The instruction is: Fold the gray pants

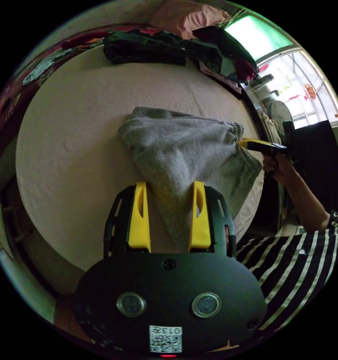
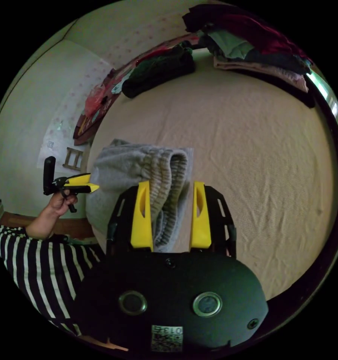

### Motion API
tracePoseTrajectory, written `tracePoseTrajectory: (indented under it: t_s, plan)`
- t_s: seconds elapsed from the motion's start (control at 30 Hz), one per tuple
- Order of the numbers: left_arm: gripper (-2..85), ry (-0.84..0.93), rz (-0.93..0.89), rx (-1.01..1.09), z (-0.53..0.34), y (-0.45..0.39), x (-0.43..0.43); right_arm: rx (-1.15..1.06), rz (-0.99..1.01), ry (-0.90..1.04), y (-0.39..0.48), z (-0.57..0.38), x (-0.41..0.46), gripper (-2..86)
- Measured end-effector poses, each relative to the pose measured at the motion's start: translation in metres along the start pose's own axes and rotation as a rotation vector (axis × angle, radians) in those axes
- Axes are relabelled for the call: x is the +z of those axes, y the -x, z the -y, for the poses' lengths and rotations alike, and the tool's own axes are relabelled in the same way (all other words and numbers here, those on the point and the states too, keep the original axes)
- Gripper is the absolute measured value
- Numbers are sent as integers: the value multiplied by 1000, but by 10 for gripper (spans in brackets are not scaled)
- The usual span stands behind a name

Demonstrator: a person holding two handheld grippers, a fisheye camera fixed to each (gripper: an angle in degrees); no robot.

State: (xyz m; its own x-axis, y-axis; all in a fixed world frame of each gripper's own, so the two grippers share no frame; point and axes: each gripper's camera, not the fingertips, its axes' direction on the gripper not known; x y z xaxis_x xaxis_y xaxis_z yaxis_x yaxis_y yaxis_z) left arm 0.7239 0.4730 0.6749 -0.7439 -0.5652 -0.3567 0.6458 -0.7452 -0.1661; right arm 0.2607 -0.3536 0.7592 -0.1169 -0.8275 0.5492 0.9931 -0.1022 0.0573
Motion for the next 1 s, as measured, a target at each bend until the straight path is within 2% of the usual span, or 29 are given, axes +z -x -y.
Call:
tracePoseTrajectory:
  t_s: [0.3, 0.37, 0.5, 0.63, 0.8, 1.0]
  plan:
    - [135, 43, -4, 4, 16, 2, -1, 28, 96, 30, -30, 2, 11, 90]
    - [112, 28, -19, 6, 16, -1, -4, -11, 41, 14, -24, 1, 8, 78]
    - [90, -25, 0, 90, 9, -24, -19, -193, -217, -68, 25, -16, -4, 67]
    - [85, -128, -24, 148, -6, -49, -45, -256, -357, -168, 61, -40, -27, 64]
    - [84, -255, 14, 299, 8, -86, -79, -227, -416, -328, 65, -56, -76, 62]
    - [85, -385, -27, 430, 79, -140, -97, -254, -491, -481, 34, -32, -161, 62]
